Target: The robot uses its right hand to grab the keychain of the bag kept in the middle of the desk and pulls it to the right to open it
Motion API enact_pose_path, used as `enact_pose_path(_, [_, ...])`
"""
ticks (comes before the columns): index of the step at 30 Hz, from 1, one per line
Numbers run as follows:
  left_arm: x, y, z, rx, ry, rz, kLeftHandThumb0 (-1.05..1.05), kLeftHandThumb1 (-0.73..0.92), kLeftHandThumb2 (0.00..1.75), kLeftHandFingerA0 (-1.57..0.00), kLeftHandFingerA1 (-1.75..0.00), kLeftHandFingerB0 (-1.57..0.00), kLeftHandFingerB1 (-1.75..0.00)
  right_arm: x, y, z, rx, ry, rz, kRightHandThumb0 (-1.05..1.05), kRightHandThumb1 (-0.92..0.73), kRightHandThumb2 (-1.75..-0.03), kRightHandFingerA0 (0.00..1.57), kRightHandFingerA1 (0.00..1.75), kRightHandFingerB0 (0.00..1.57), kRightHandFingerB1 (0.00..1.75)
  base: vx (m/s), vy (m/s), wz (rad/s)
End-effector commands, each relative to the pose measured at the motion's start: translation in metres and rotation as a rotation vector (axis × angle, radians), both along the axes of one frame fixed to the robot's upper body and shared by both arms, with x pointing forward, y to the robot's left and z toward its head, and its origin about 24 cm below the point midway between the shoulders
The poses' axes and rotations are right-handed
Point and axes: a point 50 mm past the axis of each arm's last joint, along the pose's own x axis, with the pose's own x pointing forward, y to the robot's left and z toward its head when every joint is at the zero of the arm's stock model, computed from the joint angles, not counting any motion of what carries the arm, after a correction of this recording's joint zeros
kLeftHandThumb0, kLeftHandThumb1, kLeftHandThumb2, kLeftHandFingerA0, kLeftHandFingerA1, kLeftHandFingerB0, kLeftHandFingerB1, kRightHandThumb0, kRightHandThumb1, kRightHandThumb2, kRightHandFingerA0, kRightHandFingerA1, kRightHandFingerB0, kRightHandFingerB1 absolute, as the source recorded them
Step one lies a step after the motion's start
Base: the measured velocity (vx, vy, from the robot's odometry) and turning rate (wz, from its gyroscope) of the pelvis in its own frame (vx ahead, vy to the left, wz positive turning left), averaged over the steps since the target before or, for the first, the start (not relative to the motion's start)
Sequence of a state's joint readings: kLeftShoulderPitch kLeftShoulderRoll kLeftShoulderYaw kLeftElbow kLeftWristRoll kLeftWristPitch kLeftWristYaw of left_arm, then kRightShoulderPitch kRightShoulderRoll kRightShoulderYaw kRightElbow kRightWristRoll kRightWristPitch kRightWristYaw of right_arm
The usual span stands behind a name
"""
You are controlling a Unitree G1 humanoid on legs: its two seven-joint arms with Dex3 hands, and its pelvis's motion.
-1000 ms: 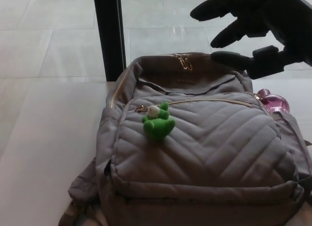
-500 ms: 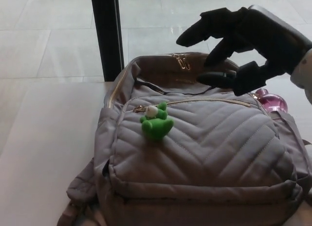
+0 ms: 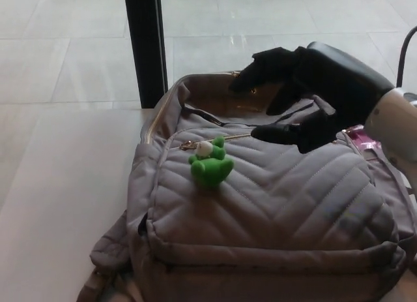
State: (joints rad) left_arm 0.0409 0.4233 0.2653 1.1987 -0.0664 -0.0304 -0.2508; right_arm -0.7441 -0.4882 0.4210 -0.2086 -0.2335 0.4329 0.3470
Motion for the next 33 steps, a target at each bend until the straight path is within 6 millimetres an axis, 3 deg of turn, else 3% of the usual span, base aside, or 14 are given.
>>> enact_pose_path(1, [-0.001, 0.005, 0.004, 0.013, -0.007, -0.017, -0.98, 0.06, 1.16, -0.99, -1.23, -0.62, -1.04, -0.001, -0.007, -0.008, -0.040, 0.006, -0.016, -0.71, -0.72, -0.62, 0.74, 0.66, 0.57, 0.43, 0.00, 0.000, 0.00])
enact_pose_path(2, [0.000, 0.005, 0.004, 0.010, -0.012, -0.019, -0.90, 0.10, 1.16, -0.96, -1.20, -0.65, -1.04, -0.002, -0.007, -0.009, -0.037, 0.008, -0.013, -0.71, -0.57, -0.97, 0.70, 0.72, 0.50, 0.57, 0.00, 0.000, 0.00])
enact_pose_path(3, [0.000, 0.005, 0.004, 0.013, -0.009, -0.019, -0.90, 0.07, 1.14, -0.91, -1.15, -0.68, -1.04, -0.002, -0.006, -0.010, -0.039, 0.009, -0.010, -0.72, -0.57, -0.98, 0.70, 0.71, 0.49, 0.57, 0.00, 0.000, 0.00])
enact_pose_path(4, [0.000, 0.005, 0.004, 0.003, -0.017, -0.004, -0.90, 0.08, 1.15, -0.90, -1.15, -0.59, -1.03, -0.004, -0.003, -0.013, -0.044, 0.015, -0.003, -0.75, -0.75, -0.63, 0.71, 0.59, 0.53, 0.41, 0.00, 0.000, 0.00])
enact_pose_path(8, [0.001, 0.004, 0.003, 0.010, -0.015, -0.012, -0.93, 0.10, 1.17, -1.02, -1.23, -0.67, -1.06, -0.007, -0.001, -0.018, -0.064, 0.020, 0.001, -0.75, -0.76, -0.63, 0.71, 0.60, 0.53, 0.41, 0.00, 0.000, 0.00])
enact_pose_path(9, [0.001, 0.004, 0.003, 0.006, -0.020, -0.006, -0.88, 0.10, 1.17, -0.99, -1.22, -0.66, -1.05, -0.007, 0.000, -0.020, -0.062, 0.024, 0.006, -0.73, -0.60, -1.02, 0.66, 0.69, 0.46, 0.55, 0.00, 0.000, 0.00])
enact_pose_path(10, [0.001, 0.004, 0.003, -0.001, -0.023, -0.002, -0.88, 0.10, 1.17, -0.99, -1.22, -0.66, -1.05, -0.007, 0.000, -0.021, -0.062, 0.025, 0.008, -0.73, -0.60, -1.02, 0.66, 0.69, 0.46, 0.55, 0.00, 0.000, 0.00])
enact_pose_path(11, [0.001, 0.004, 0.004, -0.001, -0.019, 0.000, -0.90, 0.07, 1.16, -0.90, -1.23, -0.65, -1.12, -0.007, 0.002, -0.023, -0.061, 0.035, 0.005, -0.76, -0.77, -0.63, 0.71, 0.61, 0.55, 0.40, 0.00, 0.000, 0.00])
enact_pose_path(12, [0.001, 0.004, 0.004, -0.003, -0.022, -0.001, -0.89, 0.07, 1.17, -0.90, -1.24, -0.66, -1.13, -0.007, 0.002, -0.025, -0.057, 0.039, 0.007, -0.76, -0.77, -0.63, 0.72, 0.61, 0.54, 0.40, 0.00, 0.000, 0.00])
enact_pose_path(13, [0.001, 0.004, 0.004, -0.001, -0.022, -0.001, -0.90, 0.09, 1.16, -1.02, -1.24, -0.69, -1.06, -0.008, 0.005, -0.026, -0.057, 0.036, 0.013, -0.72, -0.60, -1.01, 0.68, 0.68, 0.47, 0.55, 0.00, 0.000, 0.00])
enact_pose_path(14, [0.001, 0.004, 0.004, 0.001, -0.024, -0.003, -0.89, 0.10, 1.17, -1.02, -1.24, -0.70, -1.06, -0.010, 0.008, -0.024, -0.059, 0.030, 0.021, -0.75, -0.77, -0.63, 0.73, 0.60, 0.54, 0.40, 0.00, 0.000, 0.00])
enact_pose_path(20, [0.003, 0.004, 0.003, 0.008, -0.014, 0.010, -0.90, 0.07, 1.22, -0.85, -1.21, -0.53, -1.09, -0.010, 0.015, -0.018, -0.050, -0.020, 0.032, -0.80, -0.75, -0.63, 0.76, 0.71, 0.50, 0.43, 0.00, 0.000, 0.00])
enact_pose_path(22, [0.003, 0.004, 0.003, 0.012, -0.018, 0.013, -0.91, 0.07, 1.18, -1.03, -1.27, -0.68, -1.06, -0.010, 0.015, -0.017, -0.039, -0.020, 0.037, -0.79, -0.74, -0.63, 0.74, 0.72, 0.46, 0.42, 0.00, 0.000, 0.00])
enact_pose_path(33, [0.008, 0.003, 0.004, 0.018, -0.020, -0.005, -0.93, 0.11, 1.17, -0.90, -1.20, -0.71, -1.06, -0.012, 0.019, -0.027, -0.067, -0.013, 0.021, -0.86, -0.74, -0.63, 0.74, 0.72, 0.36, 0.38, 0.00, 0.000, 0.00])
